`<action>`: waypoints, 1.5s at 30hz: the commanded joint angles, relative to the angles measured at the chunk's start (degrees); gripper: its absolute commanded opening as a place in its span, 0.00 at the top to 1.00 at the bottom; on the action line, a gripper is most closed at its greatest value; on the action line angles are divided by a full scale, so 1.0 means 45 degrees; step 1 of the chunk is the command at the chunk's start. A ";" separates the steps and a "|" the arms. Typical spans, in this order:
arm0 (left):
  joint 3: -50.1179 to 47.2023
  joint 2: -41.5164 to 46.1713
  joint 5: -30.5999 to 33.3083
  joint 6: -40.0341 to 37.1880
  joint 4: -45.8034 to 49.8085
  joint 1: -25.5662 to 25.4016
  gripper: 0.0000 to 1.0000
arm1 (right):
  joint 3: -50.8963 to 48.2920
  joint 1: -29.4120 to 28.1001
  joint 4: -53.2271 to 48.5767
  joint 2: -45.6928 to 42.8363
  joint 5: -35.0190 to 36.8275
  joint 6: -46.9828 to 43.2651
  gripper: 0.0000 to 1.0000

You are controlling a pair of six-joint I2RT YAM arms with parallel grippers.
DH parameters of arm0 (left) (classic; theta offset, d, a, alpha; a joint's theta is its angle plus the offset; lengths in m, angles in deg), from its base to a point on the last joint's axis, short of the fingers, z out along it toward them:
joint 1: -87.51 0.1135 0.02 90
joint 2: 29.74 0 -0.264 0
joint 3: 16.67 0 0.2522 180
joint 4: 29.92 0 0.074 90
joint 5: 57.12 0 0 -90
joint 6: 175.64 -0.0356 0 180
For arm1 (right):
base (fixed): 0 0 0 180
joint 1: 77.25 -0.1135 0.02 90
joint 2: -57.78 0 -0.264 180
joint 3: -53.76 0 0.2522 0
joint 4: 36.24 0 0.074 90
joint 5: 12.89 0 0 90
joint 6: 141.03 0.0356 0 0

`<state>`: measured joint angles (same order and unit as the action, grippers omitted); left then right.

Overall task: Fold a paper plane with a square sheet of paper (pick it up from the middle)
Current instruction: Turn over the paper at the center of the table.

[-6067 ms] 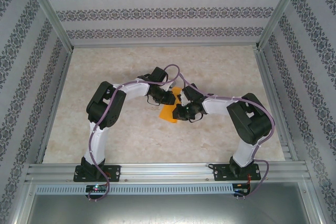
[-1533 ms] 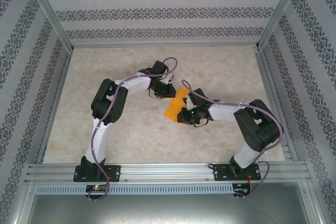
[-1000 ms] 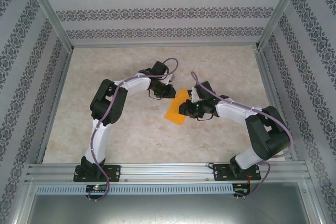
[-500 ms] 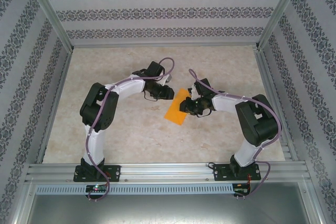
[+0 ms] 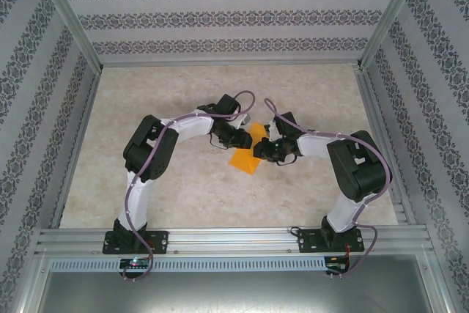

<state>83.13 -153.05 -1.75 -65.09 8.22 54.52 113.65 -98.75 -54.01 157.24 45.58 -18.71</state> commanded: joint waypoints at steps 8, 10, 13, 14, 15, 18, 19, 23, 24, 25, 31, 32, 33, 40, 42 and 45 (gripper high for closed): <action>0.0450 -0.1111 0.0710 -0.0792 0.1238 -0.0207 0.62 | -0.0680 0.0177 -0.0631 -0.0550 0.0689 -0.0772 0.79; 0.0447 -0.1219 0.0738 -0.0799 0.1259 -0.0207 0.62 | -0.0838 0.0257 -0.0672 -0.0675 0.0761 -0.0833 0.79; 0.0437 -0.1309 0.0720 -0.0835 0.1262 -0.0207 0.62 | -0.1020 0.0324 -0.0738 -0.0870 0.0669 -0.0884 0.79; 0.0448 -0.1340 0.0695 -0.0844 0.1257 -0.0206 0.62 | -0.1078 0.0314 -0.0731 -0.0979 0.0611 -0.0863 0.79; 0.0472 -0.1375 0.0723 -0.0852 0.1287 -0.0207 0.62 | -0.1108 0.0320 -0.0778 -0.1120 0.0593 -0.0832 0.79; 0.0487 -0.1292 0.0669 -0.0845 0.1264 -0.0207 0.62 | -0.1079 0.0323 -0.1059 -0.1699 0.0678 -0.0836 0.79; 0.0486 -0.1210 0.0674 -0.0819 0.1235 -0.0207 0.62 | -0.1025 0.0312 -0.1154 -0.1833 0.0678 -0.0819 0.79; 0.0491 -0.0854 0.0606 -0.0683 0.1079 -0.0207 0.61 | -0.0803 0.0312 -0.1395 -0.2366 0.0712 -0.0738 0.79; 0.0494 -0.0744 0.0595 -0.0636 0.1030 -0.0207 0.61 | -0.0733 0.0338 -0.1430 -0.2413 0.0751 -0.0740 0.78; 0.0512 -0.0665 0.0569 -0.0616 0.1010 -0.0207 0.61 | -0.0659 0.0330 -0.1434 -0.2423 0.0798 -0.0737 0.78; 0.0652 -0.0176 0.0508 -0.0515 0.0969 -0.0207 0.58 | 0.0011 0.0549 -0.1621 -0.2003 0.1218 -0.1058 0.67; 0.0674 -0.0049 0.0488 -0.0481 0.0939 -0.0207 0.58 | 0.0107 0.0611 -0.1748 -0.1887 0.1367 -0.1218 0.66; 0.0682 0.0079 0.0508 -0.0452 0.0915 -0.0207 0.58 | 0.0181 0.0684 -0.1822 -0.1785 0.1380 -0.1298 0.65; 0.0704 0.0861 0.0669 -0.0322 0.0881 -0.0207 0.52 | 0.0438 0.0788 -0.0944 -0.0928 0.0175 -0.1056 0.63; 0.0738 0.1003 0.0758 -0.0368 0.0972 -0.0188 0.52 | 0.0491 0.0764 -0.0588 -0.0710 -0.0331 -0.0859 0.63; 0.0670 0.1144 0.0855 -0.0393 0.1075 -0.0110 0.51 | 0.0375 0.0720 -0.0074 -0.0601 -0.0760 -0.0592 0.63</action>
<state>86.10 -150.69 0.79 -67.18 10.69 54.12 114.41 -95.36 -57.73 153.92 45.89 -22.41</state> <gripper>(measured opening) 0.488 0.369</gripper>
